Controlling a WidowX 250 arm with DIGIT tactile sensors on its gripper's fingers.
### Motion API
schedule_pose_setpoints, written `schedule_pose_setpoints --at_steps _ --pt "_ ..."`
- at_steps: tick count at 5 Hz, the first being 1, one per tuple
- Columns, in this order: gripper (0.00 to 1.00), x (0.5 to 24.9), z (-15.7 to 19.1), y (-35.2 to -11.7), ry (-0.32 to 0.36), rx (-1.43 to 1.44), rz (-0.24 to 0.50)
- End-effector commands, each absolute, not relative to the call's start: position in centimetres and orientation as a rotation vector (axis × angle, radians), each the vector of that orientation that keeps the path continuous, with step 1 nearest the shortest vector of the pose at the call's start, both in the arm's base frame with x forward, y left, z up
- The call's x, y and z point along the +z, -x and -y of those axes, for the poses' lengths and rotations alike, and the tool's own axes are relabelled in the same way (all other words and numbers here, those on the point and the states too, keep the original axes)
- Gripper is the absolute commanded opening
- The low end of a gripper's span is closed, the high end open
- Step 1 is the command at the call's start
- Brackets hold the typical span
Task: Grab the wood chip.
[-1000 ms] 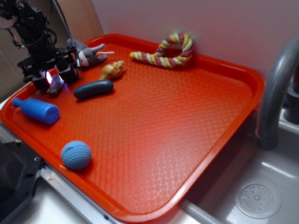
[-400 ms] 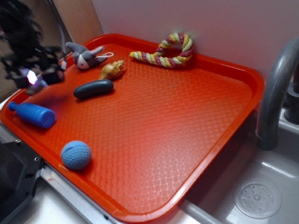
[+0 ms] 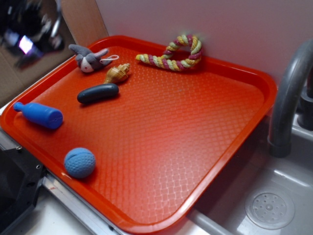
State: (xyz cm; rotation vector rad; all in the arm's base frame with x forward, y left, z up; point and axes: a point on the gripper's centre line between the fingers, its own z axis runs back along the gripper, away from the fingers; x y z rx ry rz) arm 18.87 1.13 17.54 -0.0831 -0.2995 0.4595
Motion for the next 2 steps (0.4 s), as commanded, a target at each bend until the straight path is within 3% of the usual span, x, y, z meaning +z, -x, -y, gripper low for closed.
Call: schedule_pose_setpoints --at_steps 1,2 --pt "0.0 26.6 -1.2 -19.2 0.126 0.403 0.246" --pt "0.0 25.5 -1.8 -19.7 0.101 0.46 0.227"
